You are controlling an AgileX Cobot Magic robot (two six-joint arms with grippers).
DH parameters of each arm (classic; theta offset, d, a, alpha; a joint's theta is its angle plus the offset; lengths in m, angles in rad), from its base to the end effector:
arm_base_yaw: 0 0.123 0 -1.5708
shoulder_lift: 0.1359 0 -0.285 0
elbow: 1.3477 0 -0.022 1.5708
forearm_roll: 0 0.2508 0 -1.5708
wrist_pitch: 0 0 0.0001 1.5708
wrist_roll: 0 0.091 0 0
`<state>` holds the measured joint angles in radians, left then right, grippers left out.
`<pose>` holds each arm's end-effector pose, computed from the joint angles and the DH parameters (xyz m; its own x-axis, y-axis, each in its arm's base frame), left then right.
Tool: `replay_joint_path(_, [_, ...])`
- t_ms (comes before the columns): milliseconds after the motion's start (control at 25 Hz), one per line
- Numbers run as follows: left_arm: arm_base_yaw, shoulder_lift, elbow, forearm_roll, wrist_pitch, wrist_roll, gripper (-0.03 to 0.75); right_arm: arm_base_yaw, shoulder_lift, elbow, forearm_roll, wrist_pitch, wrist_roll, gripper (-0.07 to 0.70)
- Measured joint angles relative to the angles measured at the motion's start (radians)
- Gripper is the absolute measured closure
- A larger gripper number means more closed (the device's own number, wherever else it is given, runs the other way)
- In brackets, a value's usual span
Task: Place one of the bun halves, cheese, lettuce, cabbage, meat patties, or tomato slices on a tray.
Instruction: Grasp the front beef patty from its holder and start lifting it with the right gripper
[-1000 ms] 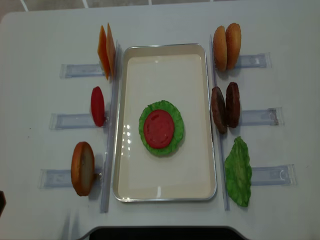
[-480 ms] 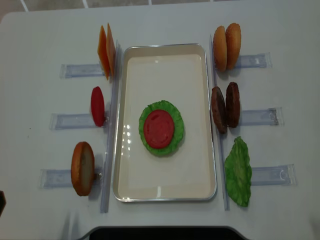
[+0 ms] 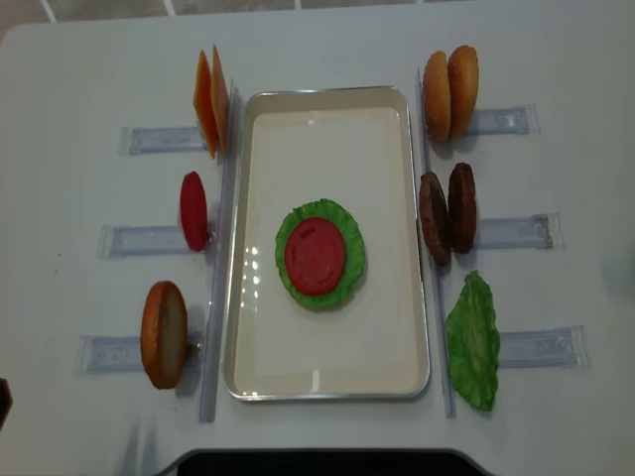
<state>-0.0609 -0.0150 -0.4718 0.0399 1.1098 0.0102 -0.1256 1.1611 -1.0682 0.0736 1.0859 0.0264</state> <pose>-0.0059 0.0036 0.2655 -0.5083 0.0590 -0.8592 0.0444 0.9981 0.0423 0.2148 -0.0211 0.3374 -0.8725 0.1712 -0.4577 0.1484 0.9852 0.0856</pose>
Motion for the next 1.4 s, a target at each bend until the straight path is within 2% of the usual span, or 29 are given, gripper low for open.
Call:
replay_joint_path(120, [0.0, 0.0, 0.0, 0.0, 0.0, 0.0, 0.565, 0.044, 0.104, -0.087, -0.003, 0.03, 0.021, 0.286])
replay_joint_path(240, [0.0, 0.0, 0.0, 0.0, 0.0, 0.0, 0.565, 0.134, 0.178, -0.13, -0.029, 0.04, 0.08, 0.29])
replay_joint_path(400, [0.0, 0.0, 0.0, 0.0, 0.0, 0.0, 0.565, 0.368, 0.264, -0.163, -0.133, 0.046, 0.233, 0.291])
replay_joint_path(560, [0.0, 0.0, 0.0, 0.0, 0.0, 0.0, 0.565, 0.603, 0.376, -0.244, -0.212, 0.046, 0.381, 0.291])
replay_joint_path(720, [0.0, 0.0, 0.0, 0.0, 0.0, 0.0, 0.565, 0.745, 0.481, -0.357, -0.22, 0.055, 0.462, 0.292])
replay_joint_path(960, [0.0, 0.0, 0.0, 0.0, 0.0, 0.001, 0.565, 0.813, 0.575, -0.41, -0.199, 0.063, 0.525, 0.261])
replay_joint_path(1160, [0.0, 0.0, 0.0, 0.0, 0.0, 0.001, 0.565, 0.815, 0.646, -0.412, -0.198, 0.093, 0.533, 0.243])
replay_joint_path(1400, [0.0, 0.0, 0.0, 0.0, 0.0, 0.001, 0.565, 0.815, 0.699, -0.412, -0.198, 0.089, 0.528, 0.241])
